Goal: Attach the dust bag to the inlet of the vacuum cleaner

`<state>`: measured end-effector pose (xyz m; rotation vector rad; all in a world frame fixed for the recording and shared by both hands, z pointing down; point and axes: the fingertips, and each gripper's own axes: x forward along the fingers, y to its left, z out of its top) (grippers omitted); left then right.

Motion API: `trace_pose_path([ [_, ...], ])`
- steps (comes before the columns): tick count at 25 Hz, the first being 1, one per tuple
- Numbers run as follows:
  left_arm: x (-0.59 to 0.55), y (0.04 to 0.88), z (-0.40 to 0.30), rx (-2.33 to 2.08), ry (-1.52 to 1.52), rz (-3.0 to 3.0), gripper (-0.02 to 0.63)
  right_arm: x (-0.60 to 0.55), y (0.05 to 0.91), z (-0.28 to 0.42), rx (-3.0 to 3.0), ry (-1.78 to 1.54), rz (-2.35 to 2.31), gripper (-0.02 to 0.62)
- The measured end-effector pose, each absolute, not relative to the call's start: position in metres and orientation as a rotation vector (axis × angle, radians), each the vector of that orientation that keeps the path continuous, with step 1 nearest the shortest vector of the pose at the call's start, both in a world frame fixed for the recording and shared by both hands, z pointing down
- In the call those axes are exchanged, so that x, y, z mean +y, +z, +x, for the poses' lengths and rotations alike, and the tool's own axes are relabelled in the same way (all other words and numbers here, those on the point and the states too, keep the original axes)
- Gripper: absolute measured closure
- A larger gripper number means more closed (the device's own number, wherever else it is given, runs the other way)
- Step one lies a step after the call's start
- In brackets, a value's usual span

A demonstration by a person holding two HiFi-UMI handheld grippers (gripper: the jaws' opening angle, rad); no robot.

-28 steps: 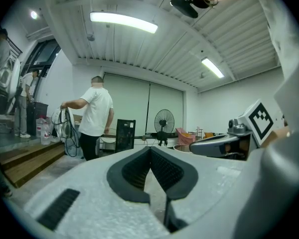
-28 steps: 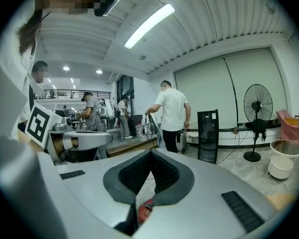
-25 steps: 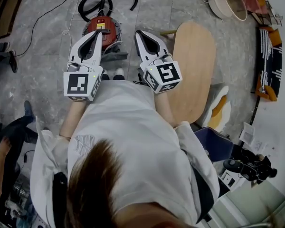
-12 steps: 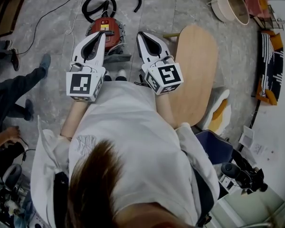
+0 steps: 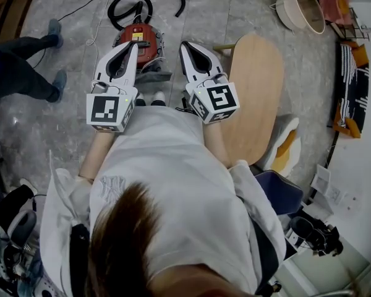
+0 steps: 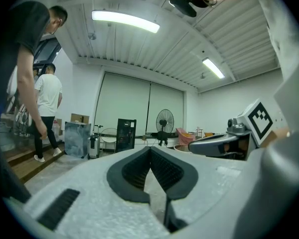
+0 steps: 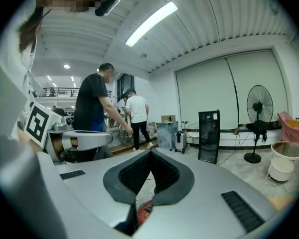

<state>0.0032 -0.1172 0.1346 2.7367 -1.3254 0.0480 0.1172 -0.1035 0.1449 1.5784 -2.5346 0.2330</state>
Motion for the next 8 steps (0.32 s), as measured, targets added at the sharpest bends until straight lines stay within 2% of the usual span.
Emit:
trace_pose_path([
  [8,-0.1197,0.1373,0.0028,-1.323,0.043,2.734,0.589,-0.1061,0.1481,0.1195,-2.527,0.238,1.586,0.594],
])
